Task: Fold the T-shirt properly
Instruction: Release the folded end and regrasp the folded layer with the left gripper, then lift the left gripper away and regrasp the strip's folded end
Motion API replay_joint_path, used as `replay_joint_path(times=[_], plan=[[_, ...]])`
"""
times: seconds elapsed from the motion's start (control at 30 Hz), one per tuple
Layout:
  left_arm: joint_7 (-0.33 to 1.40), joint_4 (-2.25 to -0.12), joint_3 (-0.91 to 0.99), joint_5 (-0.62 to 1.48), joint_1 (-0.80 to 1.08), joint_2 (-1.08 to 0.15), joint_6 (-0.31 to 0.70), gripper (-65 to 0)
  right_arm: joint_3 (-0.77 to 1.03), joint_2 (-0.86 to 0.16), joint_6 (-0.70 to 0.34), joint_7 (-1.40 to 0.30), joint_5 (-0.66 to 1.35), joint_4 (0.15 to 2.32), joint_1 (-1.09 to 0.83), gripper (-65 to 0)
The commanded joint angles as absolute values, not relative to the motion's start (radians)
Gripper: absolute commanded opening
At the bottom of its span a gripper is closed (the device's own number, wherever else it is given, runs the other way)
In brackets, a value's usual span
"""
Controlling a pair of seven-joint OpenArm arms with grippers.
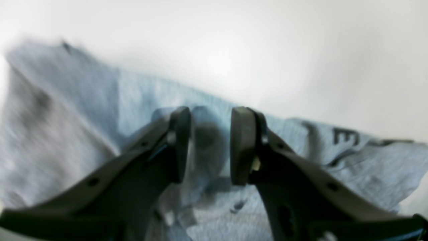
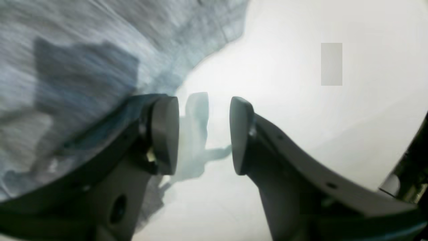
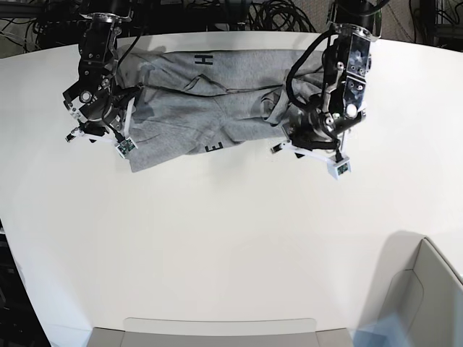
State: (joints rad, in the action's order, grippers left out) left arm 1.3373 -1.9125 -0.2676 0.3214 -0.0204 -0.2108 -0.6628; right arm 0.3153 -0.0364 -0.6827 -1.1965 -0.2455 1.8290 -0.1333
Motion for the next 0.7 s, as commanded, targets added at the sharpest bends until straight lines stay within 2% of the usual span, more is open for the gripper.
replay_joint_path(times=[0.0,0.13,0.27,0.4,0.6,0.67], plan=[[1.326,-1.963,-0.265,0.331,-0.042,-0.217,-0.698,-43.1,0.315,-0.039,-0.698,-1.193,-0.251,1.847,-0.124,-39.8],[1.271,-2.051,-0.272,0.331,-0.039,-0.222,-0.698,-43.2,0.320,-0.039,-0.698,-1.193,-0.251,1.845,-0.124,-39.8],[1.274,-2.052,-0.407,0.328,-0.022,-0.289,-0.698,-43.2,0.321,-0.039,-0.698,-1.193,-0.251,1.844,-0.124,-39.8],[1.396,-2.052,-0.542,0.328,-0.028,-0.349,-0.698,-42.9,0.321,-0.041,-0.698,-1.193,-0.251,1.842,-0.120,-39.8],[1.396,-2.052,-0.552,0.329,-0.013,-0.355,-0.698,-42.6,0.317,-0.039,-0.698,-1.193,-0.251,1.842,-0.117,-39.8],[1.396,-2.052,-0.550,0.329,-0.016,-0.380,-0.698,-40.7,0.315,-0.039,-0.698,-1.193,-0.251,1.842,-0.116,-39.8]])
